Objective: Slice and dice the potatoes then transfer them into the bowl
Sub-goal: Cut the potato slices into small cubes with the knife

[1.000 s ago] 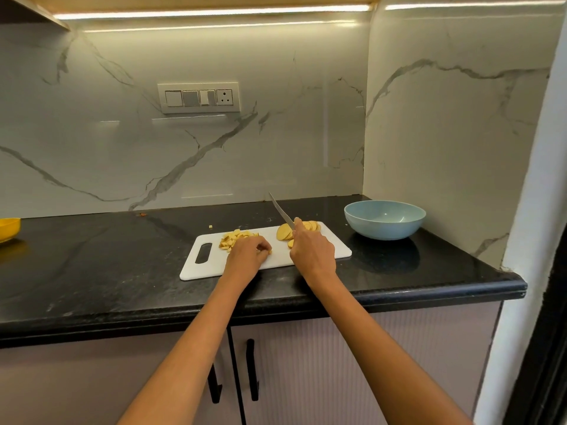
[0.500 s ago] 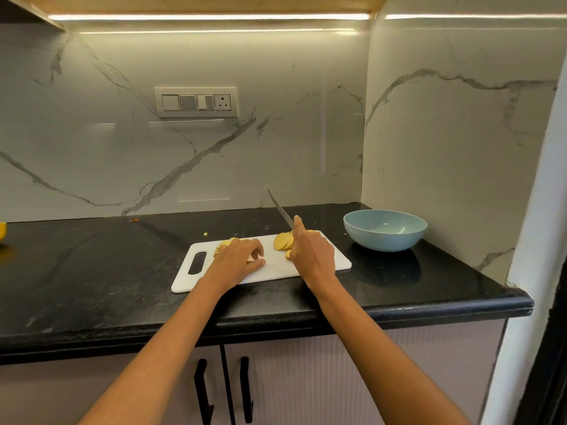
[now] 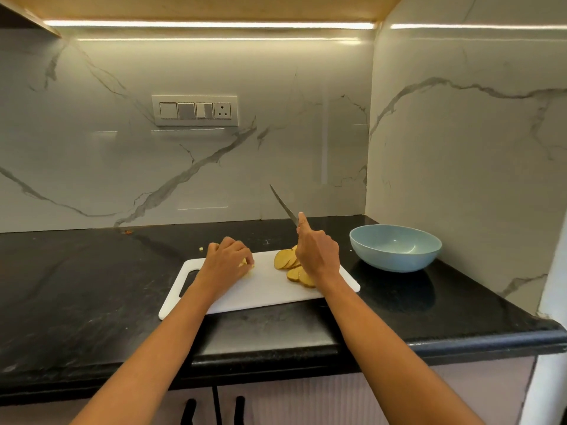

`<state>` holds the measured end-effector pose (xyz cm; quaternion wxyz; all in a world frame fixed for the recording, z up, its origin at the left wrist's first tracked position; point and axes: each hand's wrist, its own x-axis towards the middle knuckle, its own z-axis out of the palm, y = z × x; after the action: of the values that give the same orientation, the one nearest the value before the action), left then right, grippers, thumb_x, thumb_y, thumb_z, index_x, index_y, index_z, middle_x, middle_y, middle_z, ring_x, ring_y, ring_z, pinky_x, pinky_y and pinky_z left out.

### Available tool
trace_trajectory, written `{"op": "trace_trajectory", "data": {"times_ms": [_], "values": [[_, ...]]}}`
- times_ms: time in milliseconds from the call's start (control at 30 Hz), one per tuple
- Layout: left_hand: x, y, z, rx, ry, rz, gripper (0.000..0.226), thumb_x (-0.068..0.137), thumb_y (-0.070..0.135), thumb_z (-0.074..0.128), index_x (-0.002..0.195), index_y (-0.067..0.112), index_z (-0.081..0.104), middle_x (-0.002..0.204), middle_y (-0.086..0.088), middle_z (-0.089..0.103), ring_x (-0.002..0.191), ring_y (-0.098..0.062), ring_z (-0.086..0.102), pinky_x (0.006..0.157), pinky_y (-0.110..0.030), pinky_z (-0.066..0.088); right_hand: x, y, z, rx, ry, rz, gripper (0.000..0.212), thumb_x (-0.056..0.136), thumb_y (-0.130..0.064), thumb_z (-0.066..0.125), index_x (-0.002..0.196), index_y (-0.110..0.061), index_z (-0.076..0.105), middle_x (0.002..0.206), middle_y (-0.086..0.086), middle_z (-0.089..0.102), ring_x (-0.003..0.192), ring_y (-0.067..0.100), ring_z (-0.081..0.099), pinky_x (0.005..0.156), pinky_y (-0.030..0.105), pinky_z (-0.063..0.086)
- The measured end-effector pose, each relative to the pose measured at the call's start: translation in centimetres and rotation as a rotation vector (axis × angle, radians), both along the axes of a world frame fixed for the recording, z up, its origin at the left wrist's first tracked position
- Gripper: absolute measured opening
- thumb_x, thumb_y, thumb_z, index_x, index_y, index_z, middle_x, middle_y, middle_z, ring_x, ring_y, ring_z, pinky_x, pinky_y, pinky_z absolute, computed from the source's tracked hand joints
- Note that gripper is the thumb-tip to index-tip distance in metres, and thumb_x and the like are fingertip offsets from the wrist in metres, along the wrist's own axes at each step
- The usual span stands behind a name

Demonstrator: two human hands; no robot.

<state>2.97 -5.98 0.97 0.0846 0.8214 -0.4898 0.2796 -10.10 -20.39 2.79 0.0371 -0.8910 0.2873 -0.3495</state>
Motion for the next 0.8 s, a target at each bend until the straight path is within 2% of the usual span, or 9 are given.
{"op": "trace_trajectory", "data": {"times_ms": [100, 167, 267, 367, 500, 567, 633, 700, 800], "values": [[0.4, -0.6, 0.4, -0.057, -0.027, 0.07, 0.021, 0.094, 0.019, 0.049, 0.108, 0.024, 0.063, 0.12, 0.005, 0.058, 0.115, -0.018, 0.044, 0.089, -0.032, 0.026, 0.6, -1.2, 0.2, 0.017, -0.062, -0.017, 0.047, 0.103, -0.018, 0.031, 0.149, -0.014, 0.022, 0.076, 0.005, 0.064, 0.057, 0.013, 0.05, 0.051, 0.022, 0.039], [0.5, -1.0, 0.6, -0.141, -0.045, 0.113, 0.025, 0.094, 0.014, 0.048, 0.11, 0.025, 0.063, 0.118, 0.003, 0.06, 0.112, -0.02, 0.047, 0.09, -0.034, 0.028, 0.7, -1.7, 0.3, 0.024, -0.097, -0.015, 0.046, 0.103, -0.018, 0.03, 0.148, -0.013, 0.023, 0.079, 0.007, 0.065, 0.058, 0.012, 0.049, 0.044, 0.017, 0.029], [-0.1, -1.9, 1.1, -0.199, 0.016, 0.156, 0.029, 0.097, 0.015, 0.043, 0.119, 0.025, 0.059, 0.12, 0.002, 0.058, 0.112, -0.018, 0.047, 0.091, -0.032, 0.03, 0.9, -2.1, 0.3, 0.017, -0.115, -0.008, 0.045, 0.103, -0.019, 0.03, 0.148, -0.012, 0.024, 0.08, 0.007, 0.066, 0.059, 0.012, 0.05, 0.042, 0.015, 0.025], [-1.7, -3.7, 1.3, -0.183, 0.202, 0.058, 0.031, 0.097, 0.023, 0.045, 0.127, 0.024, 0.052, 0.125, 0.001, 0.057, 0.117, -0.02, 0.046, 0.094, -0.035, 0.032, 1.2, -2.4, 0.3, 0.015, -0.118, -0.001, 0.045, 0.103, -0.019, 0.03, 0.148, -0.012, 0.024, 0.081, 0.008, 0.066, 0.059, 0.013, 0.05, 0.044, 0.016, 0.027], [-2.9, -5.9, 0.5, -0.035, 0.486, -0.125, 0.05, 0.091, 0.021, 0.056, 0.138, 0.023, 0.04, 0.133, -0.004, 0.053, 0.125, -0.024, 0.044, 0.105, -0.045, 0.033, 1.0, -2.4, 0.3, 0.015, -0.126, 0.005, 0.046, 0.103, -0.018, 0.032, 0.147, -0.012, 0.024, 0.084, 0.008, 0.067, 0.061, 0.012, 0.05, 0.045, 0.015, 0.028], [-2.9, -6.0, 0.3, -0.058, 0.527, -0.163, 0.051, 0.088, 0.017, 0.061, 0.136, 0.02, 0.043, 0.132, -0.007, 0.054, 0.12, -0.023, 0.05, 0.102, -0.04, 0.039, 1.0, -2.5, 0.3, 0.013, -0.125, 0.004, 0.046, 0.103, -0.018, 0.032, 0.148, -0.012, 0.024, 0.085, 0.008, 0.067, 0.062, 0.012, 0.051, 0.048, 0.017, 0.032], [-2.8, -5.6, 0.3, -0.117, 0.54, -0.184, 0.05, 0.084, 0.015, 0.066, 0.131, 0.015, 0.049, 0.128, -0.007, 0.056, 0.112, -0.022, 0.054, 0.096, -0.031, 0.044, 1.1, -2.5, 0.3, 0.011, -0.134, 0.008, 0.045, 0.103, -0.02, 0.031, 0.147, -0.012, 0.025, 0.086, 0.008, 0.067, 0.062, 0.012, 0.05, 0.046, 0.016, 0.03], [-2.7, -5.2, 0.4, -0.16, 0.53, -0.192, 0.044, 0.081, 0.013, 0.069, 0.123, 0.012, 0.055, 0.122, -0.008, 0.059, 0.103, -0.021, 0.057, 0.088, -0.027, 0.044, 1.1, -2.5, 0.4, 0.008, -0.138, 0.008, 0.045, 0.103, -0.021, 0.031, 0.147, -0.013, 0.025, 0.087, 0.008, 0.067, 0.063, 0.012, 0.051, 0.045, 0.013, 0.026], [-3.0, -4.8, 0.5, -0.223, 0.53, -0.197, 0.035, 0.081, 0.01, 0.069, 0.115, 0.009, 0.06, 0.115, -0.01, 0.063, 0.097, -0.02, 0.059, 0.081, -0.023, 0.044, 1.0, -2.4, 0.3, 0.011, -0.142, 0.009, 0.046, 0.103, -0.021, 0.031, 0.148, -0.013, 0.025, 0.09, 0.007, 0.068, 0.07, 0.016, 0.06, 0.048, 0.015, 0.031]]}}
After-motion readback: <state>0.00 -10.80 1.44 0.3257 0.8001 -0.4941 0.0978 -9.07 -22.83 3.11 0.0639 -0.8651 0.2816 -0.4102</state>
